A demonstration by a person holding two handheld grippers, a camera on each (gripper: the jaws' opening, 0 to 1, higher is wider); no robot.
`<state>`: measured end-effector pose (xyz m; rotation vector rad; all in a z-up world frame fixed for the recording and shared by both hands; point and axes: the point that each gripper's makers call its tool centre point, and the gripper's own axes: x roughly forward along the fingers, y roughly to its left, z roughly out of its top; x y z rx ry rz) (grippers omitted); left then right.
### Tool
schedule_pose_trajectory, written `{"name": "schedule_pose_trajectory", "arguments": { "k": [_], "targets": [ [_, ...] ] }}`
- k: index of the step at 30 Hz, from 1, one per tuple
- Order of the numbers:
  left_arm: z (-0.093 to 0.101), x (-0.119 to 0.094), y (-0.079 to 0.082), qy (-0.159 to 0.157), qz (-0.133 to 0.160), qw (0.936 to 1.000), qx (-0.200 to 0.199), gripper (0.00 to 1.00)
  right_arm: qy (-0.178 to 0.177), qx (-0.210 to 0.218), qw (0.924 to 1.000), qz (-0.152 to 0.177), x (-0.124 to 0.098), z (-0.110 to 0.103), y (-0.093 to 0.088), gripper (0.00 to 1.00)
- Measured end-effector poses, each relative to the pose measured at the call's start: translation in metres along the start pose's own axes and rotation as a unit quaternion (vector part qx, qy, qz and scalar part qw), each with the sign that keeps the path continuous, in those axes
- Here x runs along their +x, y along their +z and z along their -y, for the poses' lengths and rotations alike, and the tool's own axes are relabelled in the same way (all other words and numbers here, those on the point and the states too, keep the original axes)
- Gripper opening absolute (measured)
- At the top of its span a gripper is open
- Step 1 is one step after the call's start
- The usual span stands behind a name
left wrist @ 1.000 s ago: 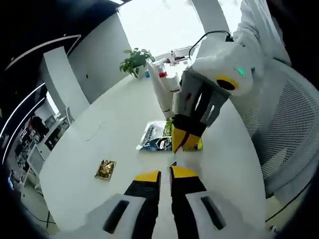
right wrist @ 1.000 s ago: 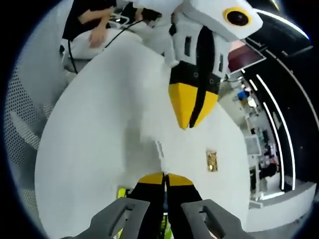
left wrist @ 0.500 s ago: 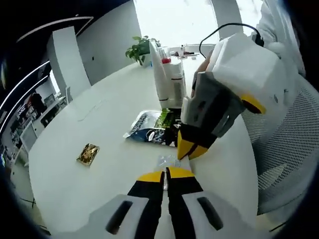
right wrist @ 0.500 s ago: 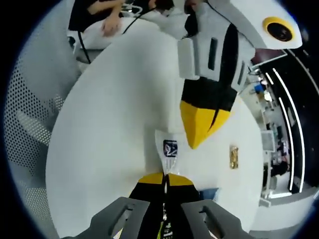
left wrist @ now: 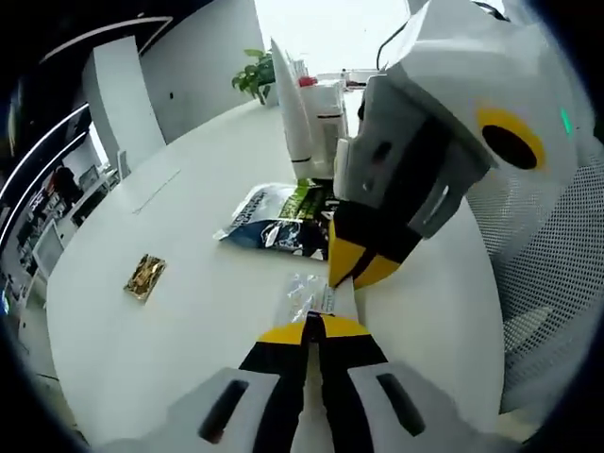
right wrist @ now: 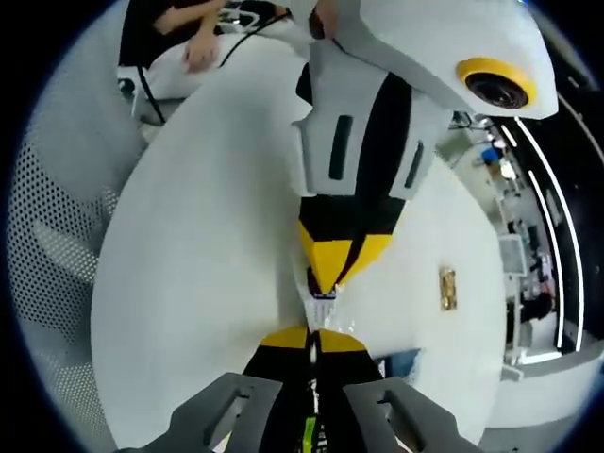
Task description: Arrange the skincare products in the storage area until every visible bottle or jar stands upright without overlapping.
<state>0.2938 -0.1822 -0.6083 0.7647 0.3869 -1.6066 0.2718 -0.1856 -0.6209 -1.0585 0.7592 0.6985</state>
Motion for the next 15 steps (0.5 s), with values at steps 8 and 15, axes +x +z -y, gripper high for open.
{"name": "schedule_pose_trajectory", "arguments": {
  "k": [8, 15],
  "targets": [
    [0.003, 0.002, 0.000, 0.002, -0.001, 1.0000, -0.001, 0.06, 0.011, 0.009, 0.9997, 0.019, -0.009, -0.006, -0.001, 0.00],
    [0.004, 0.002, -0.001, 0.003, 0.008, 0.9999, 0.014, 0.06, 0.019, 0.102, 0.9917, 0.076, -0.039, -0.013, 0.002, 0.10]
  ]
}}
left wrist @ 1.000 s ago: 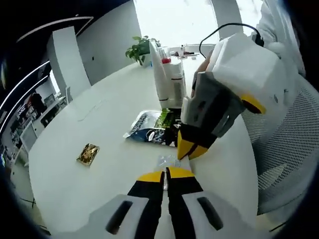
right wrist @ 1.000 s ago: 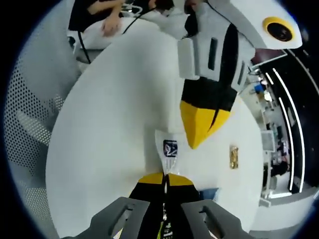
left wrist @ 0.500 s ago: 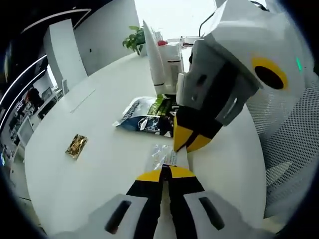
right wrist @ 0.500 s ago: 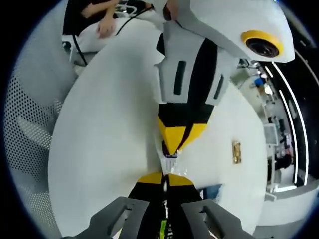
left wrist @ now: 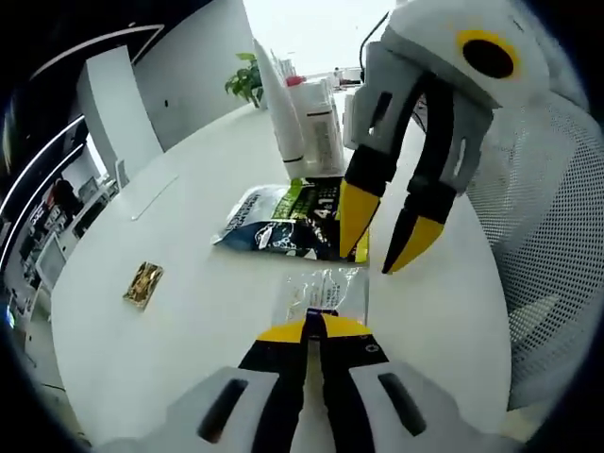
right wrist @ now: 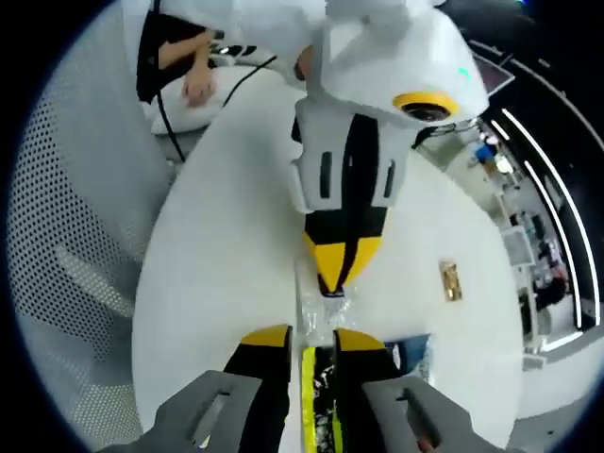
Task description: Arrange the skincare products in the storage area until every visible bottle or jar stands upright without overlapping.
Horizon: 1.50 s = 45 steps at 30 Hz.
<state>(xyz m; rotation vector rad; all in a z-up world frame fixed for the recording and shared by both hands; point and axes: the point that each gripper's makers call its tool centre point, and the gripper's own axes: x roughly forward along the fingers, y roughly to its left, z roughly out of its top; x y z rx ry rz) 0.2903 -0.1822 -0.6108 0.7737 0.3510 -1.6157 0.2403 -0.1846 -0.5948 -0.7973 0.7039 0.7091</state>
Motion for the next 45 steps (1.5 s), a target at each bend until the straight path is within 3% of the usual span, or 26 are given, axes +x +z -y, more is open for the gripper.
{"name": "schedule_pose_trajectory", "arguments": {
  "k": [2, 8, 13, 19, 22, 26, 30, 33, 40, 45],
  "targets": [
    [-0.001, 0.000, 0.000, 0.001, 0.002, 1.0000, 0.001, 0.07, -0.005, 0.060, 0.9978, 0.028, -0.012, 0.004, 0.001, 0.14],
    [-0.001, 0.000, 0.000, 0.002, 0.007, 1.0000, -0.001, 0.08, -0.024, 0.127, 0.9912, 0.029, -0.030, 0.012, -0.013, 0.24],
    [0.000, 0.000, 0.002, 0.002, 0.011, 0.9999, -0.006, 0.15, -0.020, 0.186, 0.9807, 0.056, -0.036, 0.013, -0.008, 0.35],
    [0.000, -0.008, 0.012, 0.007, 0.023, 0.9993, -0.028, 0.20, -0.022, 0.216, 0.9741, 0.061, -0.043, 0.013, -0.007, 0.47],
    [-0.002, -0.018, 0.023, 0.021, 0.035, 0.9972, -0.062, 0.29, -0.028, 0.225, 0.9719, 0.063, -0.052, 0.011, -0.006, 0.57],
    [-0.004, -0.037, 0.042, 0.042, 0.064, 0.9901, -0.117, 0.39, -0.036, 0.251, 0.9648, 0.072, -0.065, 0.010, -0.005, 0.67],
    [-0.002, -0.052, 0.046, 0.052, 0.077, 0.9849, -0.146, 0.53, -0.054, 0.284, 0.9532, 0.088, -0.080, 0.011, -0.007, 0.79],
    [0.001, -0.064, 0.052, 0.062, 0.096, 0.9773, -0.178, 0.63, -0.074, 0.298, 0.9479, 0.084, -0.094, 0.011, -0.014, 0.80],
    [0.012, -0.080, 0.056, 0.082, 0.083, 0.9749, -0.190, 0.68, -0.115, 0.331, 0.9338, 0.072, -0.118, 0.010, -0.035, 0.90],
    [0.013, -0.089, 0.058, 0.094, 0.088, 0.9719, -0.197, 0.73, -0.132, 0.342, 0.9280, 0.065, -0.128, 0.010, -0.047, 0.96]
  ]
}}
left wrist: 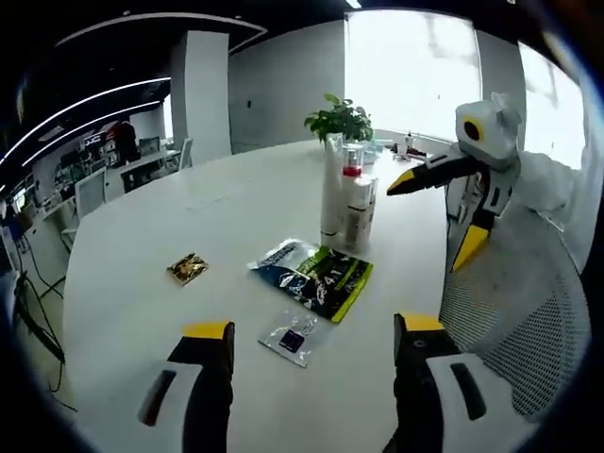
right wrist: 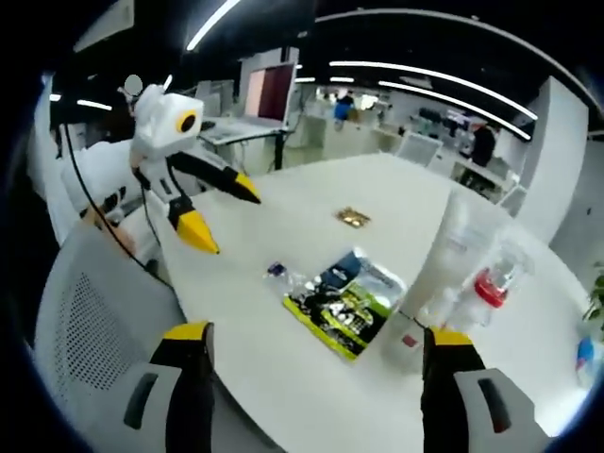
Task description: Arrange the skincare products in the storage area until every visible bottle or jar stands upright without overlapping.
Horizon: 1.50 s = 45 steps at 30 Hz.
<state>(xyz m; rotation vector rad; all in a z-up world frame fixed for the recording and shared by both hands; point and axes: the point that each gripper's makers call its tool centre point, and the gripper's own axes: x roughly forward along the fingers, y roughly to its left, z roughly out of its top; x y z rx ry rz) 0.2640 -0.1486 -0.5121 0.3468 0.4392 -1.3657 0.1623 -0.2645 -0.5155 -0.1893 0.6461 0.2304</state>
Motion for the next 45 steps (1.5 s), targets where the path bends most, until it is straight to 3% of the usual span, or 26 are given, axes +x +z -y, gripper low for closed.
{"name": "schedule_pose_trajectory", "arguments": {
  "k": [1, 9, 28, 33, 45],
  "targets": [
    [-0.001, -0.002, 0.001, 0.004, 0.002, 1.0000, -0.003, 0.77, -0.014, 0.009, 0.9999, 0.000, -0.008, 0.007, -0.002, 0.99],
    [0.001, -0.024, 0.007, 0.020, 0.020, 0.9995, -0.016, 0.83, -0.040, 0.026, 0.9988, 0.010, -0.022, 0.018, -0.002, 0.99],
    [0.003, -0.053, 0.011, 0.021, 0.033, 0.9991, -0.019, 0.99, -0.082, 0.047, 0.9954, 0.012, -0.038, 0.008, -0.005, 0.99],
    [0.003, -0.058, 0.014, 0.013, 0.038, 0.9990, -0.018, 0.99, -0.094, 0.052, 0.9942, 0.006, -0.043, 0.003, -0.005, 0.99],
    [0.006, -0.053, 0.007, -0.007, 0.026, 0.9995, -0.016, 0.99, -0.105, 0.056, 0.9928, 0.001, -0.042, -0.007, -0.006, 1.00]
  ]
}}
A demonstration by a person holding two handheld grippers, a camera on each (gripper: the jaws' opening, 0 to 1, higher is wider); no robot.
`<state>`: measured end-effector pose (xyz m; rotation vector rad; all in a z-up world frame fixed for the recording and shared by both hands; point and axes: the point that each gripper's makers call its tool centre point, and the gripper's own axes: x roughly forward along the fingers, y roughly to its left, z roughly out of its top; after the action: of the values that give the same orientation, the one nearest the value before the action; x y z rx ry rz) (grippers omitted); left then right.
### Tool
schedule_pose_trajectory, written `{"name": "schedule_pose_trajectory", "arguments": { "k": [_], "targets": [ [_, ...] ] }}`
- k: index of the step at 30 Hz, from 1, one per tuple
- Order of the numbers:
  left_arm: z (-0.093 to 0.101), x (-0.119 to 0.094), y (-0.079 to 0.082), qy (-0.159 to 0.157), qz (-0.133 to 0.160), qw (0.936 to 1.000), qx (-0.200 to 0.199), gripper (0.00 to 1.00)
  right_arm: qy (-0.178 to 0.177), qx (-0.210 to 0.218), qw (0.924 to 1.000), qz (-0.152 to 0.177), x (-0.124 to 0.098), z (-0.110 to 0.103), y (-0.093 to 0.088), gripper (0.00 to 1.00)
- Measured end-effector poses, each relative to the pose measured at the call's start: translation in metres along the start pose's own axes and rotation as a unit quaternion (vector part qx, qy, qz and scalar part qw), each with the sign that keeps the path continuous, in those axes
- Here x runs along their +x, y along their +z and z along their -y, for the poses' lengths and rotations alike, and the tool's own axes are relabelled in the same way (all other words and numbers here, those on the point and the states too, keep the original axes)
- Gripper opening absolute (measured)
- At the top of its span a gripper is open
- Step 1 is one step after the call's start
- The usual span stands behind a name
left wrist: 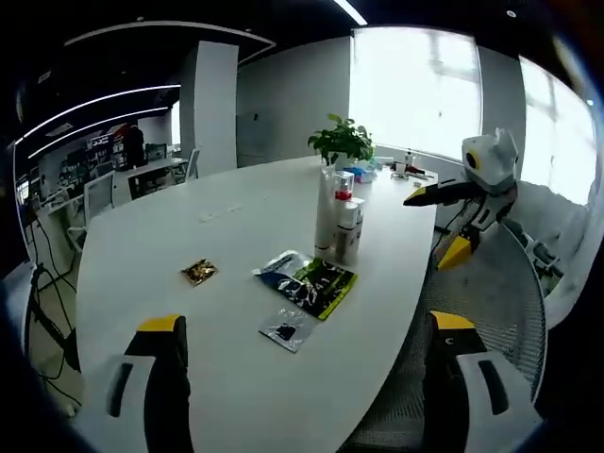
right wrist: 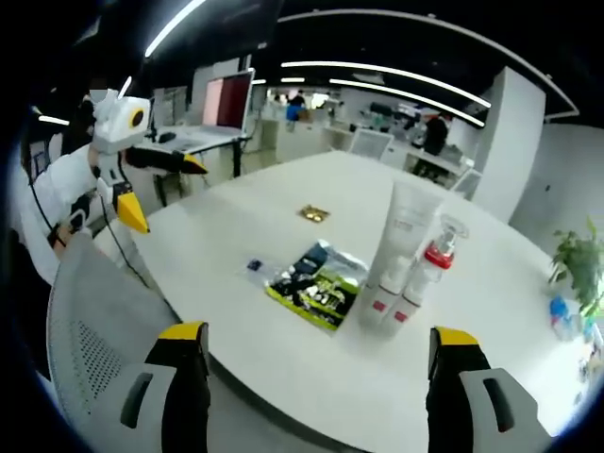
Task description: Arrange the skincare products in the storage area until every visible bottle or jar stands upright without overlapping.
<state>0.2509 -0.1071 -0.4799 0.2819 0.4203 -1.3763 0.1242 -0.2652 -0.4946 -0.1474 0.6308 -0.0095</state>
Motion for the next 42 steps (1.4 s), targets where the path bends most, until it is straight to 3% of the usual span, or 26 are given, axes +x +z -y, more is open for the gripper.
{"name": "schedule_pose_trajectory", "arguments": {
  "k": [5, 16, 24, 30, 35, 42],
  "targets": [
    [0.004, 0.002, 0.005, -0.012, 0.002, 0.9999, 0.004, 0.99, -0.001, 0.002, 1.0000, 0.005, 0.000, 0.001, 0.003, 1.00],
    [-0.005, 0.012, 0.006, -0.010, 0.000, 1.0000, -0.001, 0.99, -0.014, 0.002, 0.9998, 0.012, 0.006, 0.015, 0.013, 1.00],
    [-0.011, 0.015, 0.006, -0.003, -0.005, 0.9999, -0.008, 0.99, -0.001, 0.003, 1.0000, 0.009, 0.018, 0.016, 0.018, 1.00],
    [-0.016, 0.020, 0.002, -0.006, -0.012, 0.9999, -0.007, 0.99, 0.012, -0.004, 0.9996, 0.025, 0.026, 0.012, 0.033, 1.00],
    [-0.017, 0.027, 0.004, -0.007, -0.016, 0.9997, -0.017, 0.99, 0.033, -0.001, 0.9994, 0.010, 0.029, 0.008, 0.037, 0.99],
    [-0.019, 0.035, 0.008, -0.001, -0.018, 0.9997, -0.016, 0.99, 0.073, -0.016, 0.9970, 0.016, 0.039, -0.006, 0.050, 0.75]
  ]
}}
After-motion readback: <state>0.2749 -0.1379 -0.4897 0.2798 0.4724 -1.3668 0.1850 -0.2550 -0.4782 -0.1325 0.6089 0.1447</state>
